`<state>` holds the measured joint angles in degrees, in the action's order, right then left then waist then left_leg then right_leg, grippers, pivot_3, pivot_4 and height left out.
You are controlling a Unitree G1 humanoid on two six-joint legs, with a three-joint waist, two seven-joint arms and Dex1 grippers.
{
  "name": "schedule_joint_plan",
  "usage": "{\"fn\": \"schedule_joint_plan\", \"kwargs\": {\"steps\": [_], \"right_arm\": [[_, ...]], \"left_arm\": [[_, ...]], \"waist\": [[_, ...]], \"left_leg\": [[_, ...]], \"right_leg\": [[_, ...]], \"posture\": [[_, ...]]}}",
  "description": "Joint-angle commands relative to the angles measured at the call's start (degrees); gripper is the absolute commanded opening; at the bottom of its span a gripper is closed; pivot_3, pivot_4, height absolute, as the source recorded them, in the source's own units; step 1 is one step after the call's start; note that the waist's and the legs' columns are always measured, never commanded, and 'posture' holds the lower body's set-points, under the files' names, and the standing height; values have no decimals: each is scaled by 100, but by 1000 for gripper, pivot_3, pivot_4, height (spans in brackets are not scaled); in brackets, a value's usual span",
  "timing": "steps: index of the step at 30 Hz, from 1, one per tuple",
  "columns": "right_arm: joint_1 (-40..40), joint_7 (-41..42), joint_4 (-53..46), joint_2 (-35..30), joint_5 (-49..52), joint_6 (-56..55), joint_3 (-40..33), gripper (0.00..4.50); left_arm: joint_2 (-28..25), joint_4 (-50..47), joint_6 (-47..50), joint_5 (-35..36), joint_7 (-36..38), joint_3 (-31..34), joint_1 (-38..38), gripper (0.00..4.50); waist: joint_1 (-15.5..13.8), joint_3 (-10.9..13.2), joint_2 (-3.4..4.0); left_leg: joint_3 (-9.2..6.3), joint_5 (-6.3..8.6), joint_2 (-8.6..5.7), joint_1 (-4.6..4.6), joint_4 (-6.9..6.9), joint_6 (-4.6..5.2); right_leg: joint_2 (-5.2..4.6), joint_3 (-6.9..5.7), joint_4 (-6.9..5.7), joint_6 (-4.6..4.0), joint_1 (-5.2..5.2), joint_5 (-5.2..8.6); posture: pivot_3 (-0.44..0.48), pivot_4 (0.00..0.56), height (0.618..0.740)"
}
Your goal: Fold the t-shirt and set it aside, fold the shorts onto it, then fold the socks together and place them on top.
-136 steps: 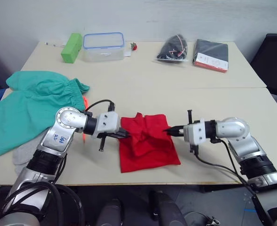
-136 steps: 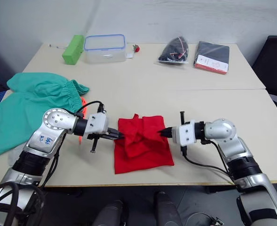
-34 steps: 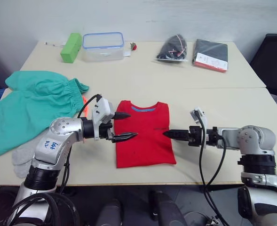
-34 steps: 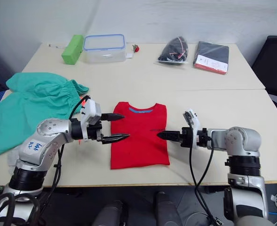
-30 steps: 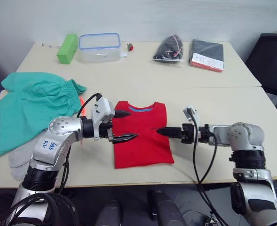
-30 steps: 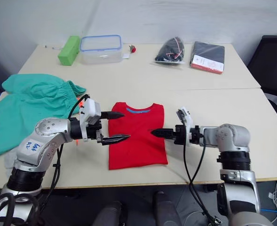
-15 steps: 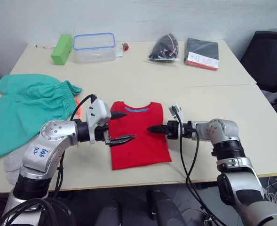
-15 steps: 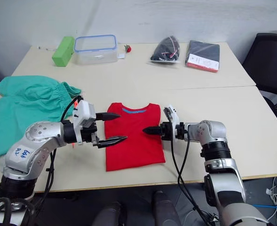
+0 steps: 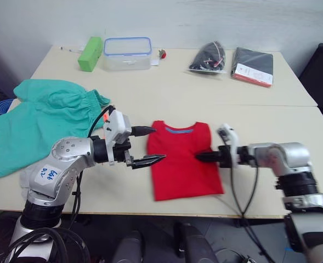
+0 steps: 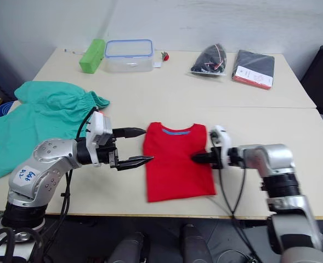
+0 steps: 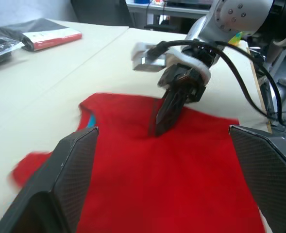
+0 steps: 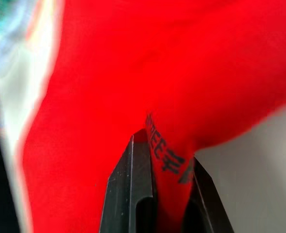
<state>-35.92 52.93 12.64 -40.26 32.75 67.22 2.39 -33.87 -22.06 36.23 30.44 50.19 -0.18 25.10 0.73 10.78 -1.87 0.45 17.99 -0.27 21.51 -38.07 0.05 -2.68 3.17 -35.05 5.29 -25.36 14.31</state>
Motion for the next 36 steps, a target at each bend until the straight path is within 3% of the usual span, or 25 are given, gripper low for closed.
{"fn": "schedule_joint_plan", "kwargs": {"steps": [1, 7, 15, 20, 24, 33, 34, 36], "right_arm": [[197, 540, 92, -1109, -181, -421, -388, 33], [393, 1151, 1399, -2214, -1044, -1991, -197, 33], [115, 840, 2997, -2144, -2060, -3867, -157, 33], [88, 570, 3284, -1941, -2162, -4537, -427, 33], [231, 610, 3503, -2048, -2255, -4744, -538, 1069], [-22, 363, 3849, -2773, -2013, -4428, -1480, 4278], [-119, 308, 3898, -2824, -2006, -4477, -1567, 4485], [-360, 316, 3865, -2851, -1923, -4476, -1722, 4485]], "left_arm": [[150, -98, -379, 122, 103, 24, 183, 4500], [244, -96, -32, 688, 220, 119, 459, 4500], [178, -65, -110, 616, 222, -19, 496, 4500], [122, -61, -87, 624, 211, -13, 501, 4500], [104, -59, -71, 642, 178, 4, 522, 4500], [103, -90, -116, 614, 42, 66, 375, 4500], [101, -90, -124, 612, 28, 76, 366, 4500], [95, -84, -133, 618, 13, 96, 354, 4500]], "waist": [[-44, 7, 12], [-21, 10, 16], [115, 11, 18], [108, 11, 18], [96, 11, 19], [85, 10, 41], [92, 10, 41], [119, 10, 41]], "left_leg": [[5, 2, -1, 1, 0, 5], [36, 11, 7, -3, 2, 16], [81, 8, 6, -31, 1, 18], [84, 8, 6, -29, -3, 18], [83, 8, 5, -29, -3, 18], [85, 8, -1, -29, -2, 23], [85, 8, 0, -29, -2, 23], [89, 8, 2, -32, -2, 22]], "right_leg": [[0, -2, 6, 1, 0, -1], [22, -8, 21, 5, -1, -3], [58, 33, 2, 22, 1, -12], [59, 36, 3, 24, 1, -13], [56, 36, 3, 25, 1, -14], [48, 38, 3, 25, 1, -14], [49, 37, 3, 25, 1, -14], [56, 40, 3, 25, 2, -14]], "posture": [[0, 150, 740], [0, 150, 740], [0, 150, 740], [0, 150, 740], [0, 150, 740], [0, 150, 740], [0, 150, 740], [0, 150, 740]]}}
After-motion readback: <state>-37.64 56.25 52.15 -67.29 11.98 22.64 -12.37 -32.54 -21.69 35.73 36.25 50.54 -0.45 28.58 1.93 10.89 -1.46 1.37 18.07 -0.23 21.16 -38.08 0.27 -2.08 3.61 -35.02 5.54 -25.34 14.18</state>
